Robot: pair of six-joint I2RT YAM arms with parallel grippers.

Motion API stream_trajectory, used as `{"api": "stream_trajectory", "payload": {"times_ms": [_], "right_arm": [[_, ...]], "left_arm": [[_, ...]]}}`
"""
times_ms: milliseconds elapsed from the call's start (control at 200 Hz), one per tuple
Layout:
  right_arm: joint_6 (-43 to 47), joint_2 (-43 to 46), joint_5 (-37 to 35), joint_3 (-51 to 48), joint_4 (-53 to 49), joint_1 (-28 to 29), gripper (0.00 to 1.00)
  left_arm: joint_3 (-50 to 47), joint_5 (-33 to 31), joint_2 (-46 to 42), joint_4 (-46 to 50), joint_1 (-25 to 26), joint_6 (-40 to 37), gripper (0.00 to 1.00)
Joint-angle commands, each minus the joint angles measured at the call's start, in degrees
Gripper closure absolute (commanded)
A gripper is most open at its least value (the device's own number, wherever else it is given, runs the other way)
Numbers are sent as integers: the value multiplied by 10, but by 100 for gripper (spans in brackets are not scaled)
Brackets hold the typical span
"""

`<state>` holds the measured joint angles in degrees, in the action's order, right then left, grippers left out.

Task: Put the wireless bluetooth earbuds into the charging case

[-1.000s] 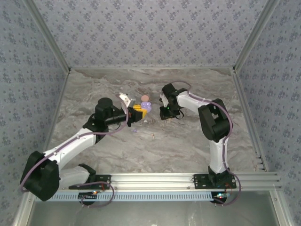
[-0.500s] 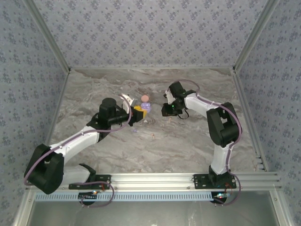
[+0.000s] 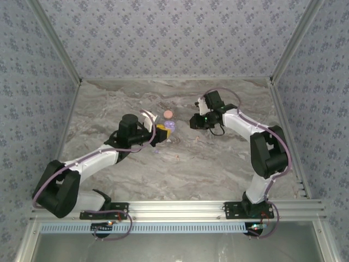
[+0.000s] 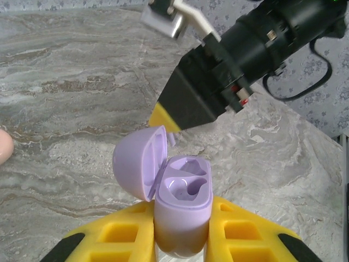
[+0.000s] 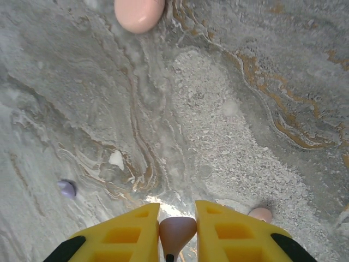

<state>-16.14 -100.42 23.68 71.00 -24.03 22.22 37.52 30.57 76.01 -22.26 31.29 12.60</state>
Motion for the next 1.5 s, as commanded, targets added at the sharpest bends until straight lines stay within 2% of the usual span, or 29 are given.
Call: {"api": "stream_trajectory", "payload": {"times_ms": [0, 730, 1154, 1494], "right_arm": [[-12, 34, 20, -9, 6, -6, 77], [-66, 164, 78, -11, 68, -5, 77], [-82, 210, 69, -7, 98, 28, 76], [-111, 221, 30, -22, 156, 67, 76]], "left_arm": [[4, 3, 8, -27, 7, 8, 79], [-7, 0, 33, -112, 21, 25, 80], [-17, -13, 12, -151, 27, 30, 80], [-36, -44, -3, -206, 37, 28, 80]]}}
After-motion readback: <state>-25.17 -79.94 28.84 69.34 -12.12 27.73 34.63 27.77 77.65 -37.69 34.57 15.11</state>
